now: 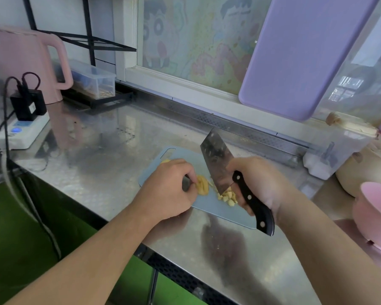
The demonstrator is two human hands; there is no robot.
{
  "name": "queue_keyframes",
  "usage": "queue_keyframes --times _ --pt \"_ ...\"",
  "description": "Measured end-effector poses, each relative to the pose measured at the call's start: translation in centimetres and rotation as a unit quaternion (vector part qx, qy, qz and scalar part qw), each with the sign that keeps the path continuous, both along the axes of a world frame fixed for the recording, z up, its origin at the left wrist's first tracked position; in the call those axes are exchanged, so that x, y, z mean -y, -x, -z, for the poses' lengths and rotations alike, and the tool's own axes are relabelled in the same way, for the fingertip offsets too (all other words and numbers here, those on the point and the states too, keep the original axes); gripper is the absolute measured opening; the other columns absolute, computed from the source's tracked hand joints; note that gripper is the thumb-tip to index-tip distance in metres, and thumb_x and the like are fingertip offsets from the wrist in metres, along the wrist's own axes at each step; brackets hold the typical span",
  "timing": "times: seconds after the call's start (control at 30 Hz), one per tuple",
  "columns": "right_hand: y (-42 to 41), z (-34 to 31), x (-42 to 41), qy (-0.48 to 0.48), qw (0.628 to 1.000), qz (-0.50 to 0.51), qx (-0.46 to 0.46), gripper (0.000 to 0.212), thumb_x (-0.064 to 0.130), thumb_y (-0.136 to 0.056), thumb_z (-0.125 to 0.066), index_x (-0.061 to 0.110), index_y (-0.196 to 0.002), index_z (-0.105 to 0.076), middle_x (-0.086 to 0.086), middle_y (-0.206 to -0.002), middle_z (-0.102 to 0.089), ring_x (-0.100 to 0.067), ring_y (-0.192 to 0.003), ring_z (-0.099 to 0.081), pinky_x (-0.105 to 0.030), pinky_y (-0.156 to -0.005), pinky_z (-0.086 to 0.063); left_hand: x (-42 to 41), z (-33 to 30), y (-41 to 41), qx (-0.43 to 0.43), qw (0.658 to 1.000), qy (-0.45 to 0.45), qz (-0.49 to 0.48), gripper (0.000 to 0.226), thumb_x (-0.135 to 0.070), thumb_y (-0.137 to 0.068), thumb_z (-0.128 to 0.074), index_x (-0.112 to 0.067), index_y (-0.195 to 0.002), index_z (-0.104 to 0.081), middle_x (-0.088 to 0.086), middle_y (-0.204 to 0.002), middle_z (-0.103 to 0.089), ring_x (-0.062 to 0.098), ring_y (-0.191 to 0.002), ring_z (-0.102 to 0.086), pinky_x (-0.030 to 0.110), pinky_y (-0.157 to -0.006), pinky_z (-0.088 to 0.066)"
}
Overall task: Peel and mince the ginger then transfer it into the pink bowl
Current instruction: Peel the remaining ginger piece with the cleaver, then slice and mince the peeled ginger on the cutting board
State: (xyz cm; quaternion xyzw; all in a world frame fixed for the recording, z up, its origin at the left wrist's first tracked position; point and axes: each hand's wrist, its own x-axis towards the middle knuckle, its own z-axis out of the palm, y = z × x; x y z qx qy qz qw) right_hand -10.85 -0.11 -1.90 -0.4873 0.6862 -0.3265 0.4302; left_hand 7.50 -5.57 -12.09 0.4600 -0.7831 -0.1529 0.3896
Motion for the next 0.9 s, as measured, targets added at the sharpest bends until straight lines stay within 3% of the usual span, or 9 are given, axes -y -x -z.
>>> queue_keyframes --times 0.23,0.4,0.53,0.63,0.9 --pt "1.8 1.0 0.4 0.009 0.998 0.020 0.061 0.058 0.019 -0.093 -0.055 0.016 -0.035 -0.053 -0.015 -0.050 -0.042 -0.021 -0.038 -0.032 -0.021 -0.038 -0.028 0.7 -0.6 0.2 0.096 0.994 -0.007 0.043 0.043 0.004 -0.087 -0.055 -0.032 -0.110 -0.061 -0.020 -0.115 -0.054 0.005 -0.106 -0.053 0.030 -0.088 -0.049" --pt "3.0 1.7 0.5 0.020 0.995 0.035 0.091 0.049 0.020 -0.096 -0.052 0.012 -0.047 -0.051 -0.014 -0.048 -0.041 -0.022 -0.039 -0.032 -0.022 -0.038 -0.027 3.1 -2.8 0.7 0.235 0.962 -0.068 0.120 0.068 0.008 -0.081 -0.050 -0.038 -0.130 -0.059 -0.019 -0.134 -0.055 0.009 -0.124 -0.052 0.033 -0.103 -0.048" --pt "3.6 1.7 0.4 0.011 0.995 0.036 0.094 0.057 0.020 -0.096 -0.052 0.016 -0.039 -0.050 -0.013 -0.047 -0.041 -0.022 -0.039 -0.032 -0.021 -0.036 -0.028 4.8 -4.1 0.6 0.306 0.932 -0.109 0.157 0.059 0.000 -0.093 -0.055 -0.046 -0.130 -0.061 -0.022 -0.134 -0.057 0.008 -0.121 -0.057 0.033 -0.107 -0.048" --pt "3.7 1.6 0.2 0.018 0.995 0.032 0.094 0.049 0.019 -0.096 -0.051 0.011 -0.047 -0.049 -0.013 -0.046 -0.041 -0.022 -0.038 -0.032 -0.021 -0.036 -0.028 5.1 -4.6 0.6 0.324 0.924 -0.108 0.170 0.047 -0.010 -0.096 -0.066 -0.045 -0.127 -0.064 -0.025 -0.131 -0.057 0.005 -0.122 -0.056 0.034 -0.110 -0.045" --pt "2.9 2.0 -0.2 0.037 0.998 -0.003 0.052 0.039 0.014 -0.094 -0.050 0.010 -0.055 -0.049 -0.015 -0.047 -0.043 -0.021 -0.033 -0.034 -0.021 -0.038 -0.031 4.1 -4.0 0.5 0.308 0.939 -0.064 0.138 0.029 -0.025 -0.095 -0.070 -0.041 -0.120 -0.066 -0.023 -0.118 -0.057 0.006 -0.111 -0.057 0.036 -0.102 -0.049"
